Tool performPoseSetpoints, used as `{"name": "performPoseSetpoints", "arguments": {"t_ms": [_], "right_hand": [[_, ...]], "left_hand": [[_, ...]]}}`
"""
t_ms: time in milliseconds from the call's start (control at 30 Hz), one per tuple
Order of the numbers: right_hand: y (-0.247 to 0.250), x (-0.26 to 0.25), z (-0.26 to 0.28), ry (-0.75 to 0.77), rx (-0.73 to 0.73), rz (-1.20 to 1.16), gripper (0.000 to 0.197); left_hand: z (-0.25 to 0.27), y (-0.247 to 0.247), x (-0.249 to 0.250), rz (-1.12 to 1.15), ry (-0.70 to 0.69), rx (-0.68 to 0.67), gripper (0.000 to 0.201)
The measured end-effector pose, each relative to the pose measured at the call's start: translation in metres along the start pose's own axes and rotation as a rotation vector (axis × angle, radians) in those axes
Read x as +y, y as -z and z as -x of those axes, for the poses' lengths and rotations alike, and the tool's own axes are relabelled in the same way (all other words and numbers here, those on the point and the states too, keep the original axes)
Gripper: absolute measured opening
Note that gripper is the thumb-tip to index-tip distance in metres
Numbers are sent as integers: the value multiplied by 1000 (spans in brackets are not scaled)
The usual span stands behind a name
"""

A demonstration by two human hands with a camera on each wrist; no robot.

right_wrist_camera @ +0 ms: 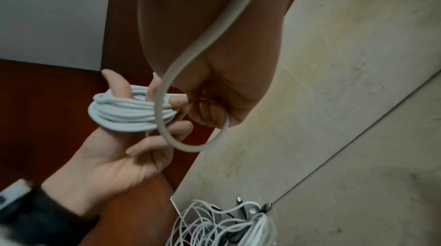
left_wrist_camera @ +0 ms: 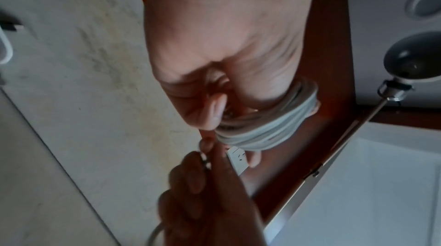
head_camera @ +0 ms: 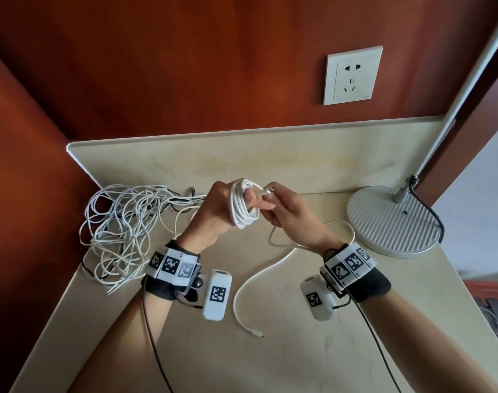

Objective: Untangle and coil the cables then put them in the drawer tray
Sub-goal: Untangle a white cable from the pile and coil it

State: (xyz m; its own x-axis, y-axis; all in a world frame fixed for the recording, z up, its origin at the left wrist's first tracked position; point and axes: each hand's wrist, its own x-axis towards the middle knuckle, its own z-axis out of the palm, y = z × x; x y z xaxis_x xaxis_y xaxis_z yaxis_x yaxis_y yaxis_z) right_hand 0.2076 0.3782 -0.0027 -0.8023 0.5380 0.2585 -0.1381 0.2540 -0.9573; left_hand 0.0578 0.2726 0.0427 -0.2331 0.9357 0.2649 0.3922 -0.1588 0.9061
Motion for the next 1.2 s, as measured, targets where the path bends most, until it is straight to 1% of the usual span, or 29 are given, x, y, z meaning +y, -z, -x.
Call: {"name": "performPoseSetpoints", "arguments": {"t_ms": [67,133,167,200,233,300,333,367,433,500,567,600,633,667,700,733,800,867,900,933,967,1000,1033,1067,1100,1133,1167,1200], "right_hand": [[1,10,0,-11,15,105,28],[-1,15,1,-24,30,177,30],[-2,16,3,-20,34,194,32],[-3,16,4,-7,39,203,34],[-5,16,5,10,51,201,35],[-9,12,7,27,84,164,38],[-11,10,8,19,92,145,37],[-12,10,8,4,85,152,34],[-16,13,10,-34,37,215,29],[-23,16,16,-77,-17,264,30],[-29,16,24,-80,-59,342,31],[-32,14,28,-53,-68,402,28],[-32,11,31,-13,-65,460,25],[-31,6,31,31,-46,503,22],[-28,2,30,72,-10,531,19],[-22,-4,27,107,34,549,17],[-8,-15,20,172,97,600,14],[3,-25,16,227,101,694,13],[9,-28,15,236,98,722,15],[15,-31,14,229,99,735,22],[21,-33,13,214,99,745,33],[27,-36,12,209,85,749,42],[31,-37,10,212,50,732,48],[34,-39,9,214,-1,683,50],[37,-38,7,197,-58,606,49],[39,-37,4,161,-111,508,45],[39,-37,3,113,-150,385,39],[39,-37,1,79,-172,237,34]], "left_hand": [[-6,1,-2,-35,89,15,47],[-11,4,-2,-98,182,-26,23],[-12,5,0,-112,200,-55,19],[-12,5,-2,-92,186,-78,23],[-12,4,-1,-43,155,-82,33],[-10,1,-2,54,90,-39,60],[-11,0,-6,85,90,-7,68],[-13,-3,-10,120,123,40,69],[-20,-10,-13,197,250,199,62],[-27,-10,-18,227,346,394,54],[-35,-3,-28,151,309,506,35],[-38,3,-31,143,279,541,26],[-41,7,-35,130,260,571,26],[-40,11,-39,41,233,579,34],[-39,14,-46,-91,205,545,40],[-35,13,-46,-225,164,480,42],[-28,8,-52,-428,141,325,43],[-23,4,-54,-537,161,135,38],[-22,4,-54,-563,171,39,30],[-21,3,-52,-542,194,-52,22],[-19,2,-50,-506,223,-134,23],[-16,0,-45,-445,270,-218,29],[-12,0,-44,-410,298,-287,31],[-8,-2,-38,-379,317,-339,24],[-5,-3,-35,-351,287,-383,14],[-2,-4,-29,-321,273,-398,15],[0,-6,-25,-317,240,-417,23],[3,-8,-16,-248,256,-441,22]]}}
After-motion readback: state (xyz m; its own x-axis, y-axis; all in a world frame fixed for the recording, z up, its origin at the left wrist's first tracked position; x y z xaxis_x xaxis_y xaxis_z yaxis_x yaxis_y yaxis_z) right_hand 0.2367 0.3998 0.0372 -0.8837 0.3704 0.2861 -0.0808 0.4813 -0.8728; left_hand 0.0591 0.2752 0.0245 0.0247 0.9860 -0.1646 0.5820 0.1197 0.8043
